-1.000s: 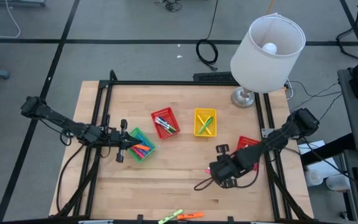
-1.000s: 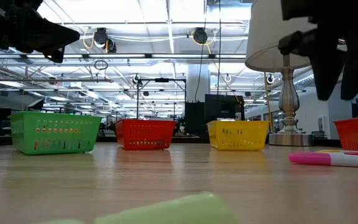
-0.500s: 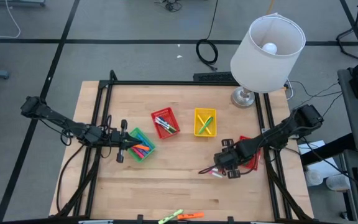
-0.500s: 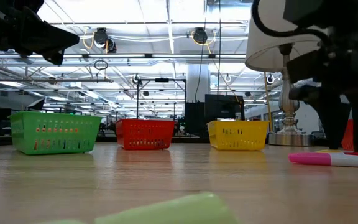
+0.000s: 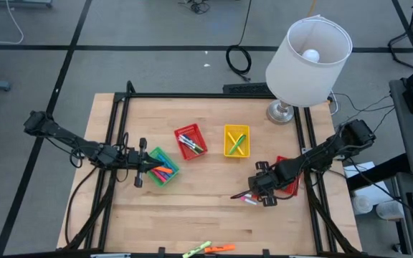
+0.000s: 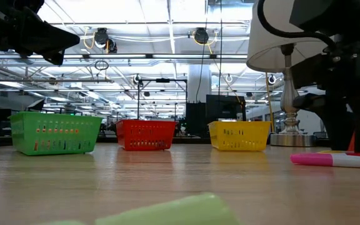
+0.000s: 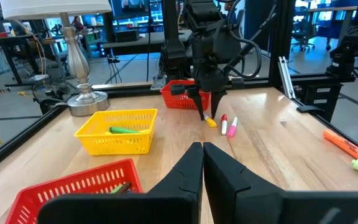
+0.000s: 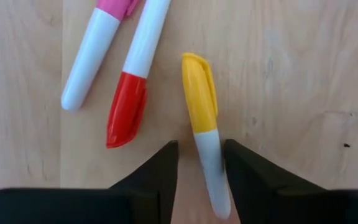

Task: Pick & Place Markers
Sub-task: Put the small yellow highlighter pen into the right red bin

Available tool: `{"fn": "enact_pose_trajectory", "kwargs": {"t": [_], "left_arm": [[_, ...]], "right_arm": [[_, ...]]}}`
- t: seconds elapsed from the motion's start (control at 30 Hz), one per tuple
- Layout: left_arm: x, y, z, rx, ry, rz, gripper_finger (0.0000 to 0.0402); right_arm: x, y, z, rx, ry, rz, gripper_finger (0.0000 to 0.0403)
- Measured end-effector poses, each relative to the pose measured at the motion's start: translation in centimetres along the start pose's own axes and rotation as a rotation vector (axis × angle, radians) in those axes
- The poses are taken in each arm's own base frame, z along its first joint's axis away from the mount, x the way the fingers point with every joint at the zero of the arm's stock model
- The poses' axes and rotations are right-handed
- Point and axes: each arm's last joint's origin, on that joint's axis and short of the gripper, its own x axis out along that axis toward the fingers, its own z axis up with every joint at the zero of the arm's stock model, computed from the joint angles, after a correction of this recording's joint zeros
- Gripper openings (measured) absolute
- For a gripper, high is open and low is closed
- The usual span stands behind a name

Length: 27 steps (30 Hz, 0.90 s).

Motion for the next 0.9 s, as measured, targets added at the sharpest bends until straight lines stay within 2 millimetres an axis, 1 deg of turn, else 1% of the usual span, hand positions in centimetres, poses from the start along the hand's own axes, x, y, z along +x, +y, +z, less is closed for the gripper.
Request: {"fn": "enact_pose_trajectory", "kwargs": {"t": [0.1, 0.3, 0.37, 0.53, 0.7, 0.8, 0.9], "left_arm": [[0.0, 0.0, 0.0, 0.000, 0.000, 0.000, 0.0021], [0.0, 0.0, 0.0, 0.000, 0.000, 0.000, 0.0021], [0.0, 0.0, 0.0, 0.000, 0.000, 0.000, 0.0021], [0.0, 0.0, 0.0, 0.000, 0.000, 0.000, 0.0021], [0.0, 0.0, 0.0, 0.000, 0.000, 0.000, 0.0021], [0.0, 0.0, 0.0, 0.000, 0.000, 0.001, 0.0021], [0.0, 0.0, 0.0, -0.001, 0.000, 0.001, 0.0021]], "right_arm": [[0.0, 0.0, 0.1, -0.028, -0.009, 0.002, 0.0096], [0.1, 0.0, 0.2, -0.068, -0.030, -0.011, 0.0032], [0.1, 0.1, 0.3, -0.087, -0.041, -0.014, 0.0019], [0.1, 0.1, 0.7, -0.112, -0.077, -0.013, 0.0019], [-0.4, 0.3, 1.6, -0.143, -0.109, -0.017, 0.0029], [-1.0, 0.5, 2.2, -0.174, -0.130, -0.036, 0.0021], [-1.7, 0.6, 2.7, -0.211, -0.113, -0.064, 0.0019]]}}
